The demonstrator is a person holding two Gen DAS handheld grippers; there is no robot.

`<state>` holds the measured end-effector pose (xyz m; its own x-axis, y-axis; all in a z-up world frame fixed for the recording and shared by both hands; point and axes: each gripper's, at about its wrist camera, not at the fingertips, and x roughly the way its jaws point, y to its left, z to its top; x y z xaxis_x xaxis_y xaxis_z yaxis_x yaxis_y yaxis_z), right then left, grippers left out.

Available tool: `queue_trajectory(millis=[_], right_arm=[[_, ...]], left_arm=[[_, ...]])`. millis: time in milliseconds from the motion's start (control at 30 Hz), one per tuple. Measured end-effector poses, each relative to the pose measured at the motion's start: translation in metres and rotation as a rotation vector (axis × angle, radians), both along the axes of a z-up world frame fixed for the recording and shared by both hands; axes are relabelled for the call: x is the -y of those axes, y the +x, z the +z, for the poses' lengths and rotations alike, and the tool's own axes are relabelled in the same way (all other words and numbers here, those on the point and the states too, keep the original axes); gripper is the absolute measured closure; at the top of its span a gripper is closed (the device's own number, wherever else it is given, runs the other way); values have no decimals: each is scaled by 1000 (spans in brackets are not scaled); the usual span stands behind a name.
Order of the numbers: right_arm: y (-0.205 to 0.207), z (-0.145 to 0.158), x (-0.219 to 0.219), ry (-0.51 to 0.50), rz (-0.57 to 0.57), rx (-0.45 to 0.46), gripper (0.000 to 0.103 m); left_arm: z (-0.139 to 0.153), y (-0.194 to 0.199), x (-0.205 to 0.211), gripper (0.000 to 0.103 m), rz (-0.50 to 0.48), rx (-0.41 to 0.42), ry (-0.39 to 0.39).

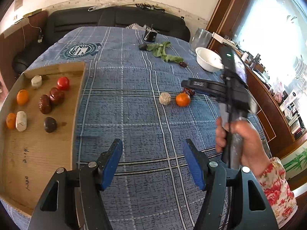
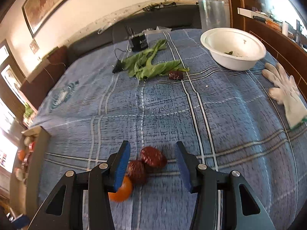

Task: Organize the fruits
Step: 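Grasp an orange with the left tool while the right tool grasps a red date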

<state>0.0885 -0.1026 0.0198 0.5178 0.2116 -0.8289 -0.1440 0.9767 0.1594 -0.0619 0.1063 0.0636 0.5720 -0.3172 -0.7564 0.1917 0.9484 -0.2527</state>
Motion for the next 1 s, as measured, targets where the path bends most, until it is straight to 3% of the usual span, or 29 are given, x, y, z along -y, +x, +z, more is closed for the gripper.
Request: queue_trajectory(millis=[100,300,400,533,700,833,1000], right_arm=[[-6,1,4,-60,5,-8,72],[-49,16,61,-95,-50,-55,72],[-64,27,94,-58,-125,-24,72],[-62,26,101,-15,-112,-20,72],[-61,17,94,36,-76,-17,72],[-67,13,94,37,-50,-16,72],[-70,13,95,59,-32,-12,74]], left_arm=[[-2,1,3,38,-9,-9,1],[-4,3,0,38,-12,-15,-14],[-5,7,5,38,-18,-10,-23],[-7,14,24,38,-53,-23,-29],[-3,19,52,38,-108,28,40],[-3,35,73,58,-163,75,76],[-16,65,102,60,-184,96,161]])
